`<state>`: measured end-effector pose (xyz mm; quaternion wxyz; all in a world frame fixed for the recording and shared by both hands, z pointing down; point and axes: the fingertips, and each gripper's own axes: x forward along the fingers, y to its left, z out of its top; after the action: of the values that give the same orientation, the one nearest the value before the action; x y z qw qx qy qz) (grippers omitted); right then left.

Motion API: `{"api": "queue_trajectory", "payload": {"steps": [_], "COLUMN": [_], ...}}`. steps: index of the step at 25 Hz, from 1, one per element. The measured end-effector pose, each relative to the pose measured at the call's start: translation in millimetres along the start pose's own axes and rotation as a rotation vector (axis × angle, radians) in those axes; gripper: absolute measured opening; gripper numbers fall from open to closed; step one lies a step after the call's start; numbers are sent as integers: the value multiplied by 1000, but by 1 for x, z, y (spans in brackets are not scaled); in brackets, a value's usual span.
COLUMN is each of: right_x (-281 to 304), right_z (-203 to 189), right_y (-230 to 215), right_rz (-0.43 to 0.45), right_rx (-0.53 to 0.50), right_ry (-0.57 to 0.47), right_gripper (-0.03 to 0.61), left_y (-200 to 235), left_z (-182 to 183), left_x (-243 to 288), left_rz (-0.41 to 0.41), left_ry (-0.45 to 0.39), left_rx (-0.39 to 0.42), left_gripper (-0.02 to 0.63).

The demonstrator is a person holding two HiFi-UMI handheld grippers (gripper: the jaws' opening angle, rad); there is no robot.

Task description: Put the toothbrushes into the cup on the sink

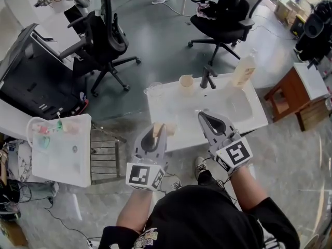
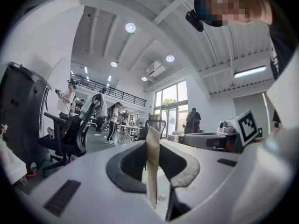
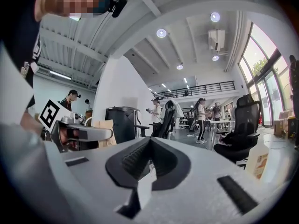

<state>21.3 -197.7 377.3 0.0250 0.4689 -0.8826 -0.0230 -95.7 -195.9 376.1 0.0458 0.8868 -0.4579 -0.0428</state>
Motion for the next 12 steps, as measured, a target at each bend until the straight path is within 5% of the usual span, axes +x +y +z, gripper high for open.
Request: {"api": "queue_trajectory", "payload": {"steps": [12], "right_x": [6], "right_z": [-3], "right_y": [12], "right_rz": [14], "right_rx": [10], "right_ry": [7], "right_gripper": [6], "left_y": [9], "left_z": [3], "left_x": [-9], "left_rz": [6], "left_ry": [-10], "left_rx": [3], "left_gripper": [61]}}
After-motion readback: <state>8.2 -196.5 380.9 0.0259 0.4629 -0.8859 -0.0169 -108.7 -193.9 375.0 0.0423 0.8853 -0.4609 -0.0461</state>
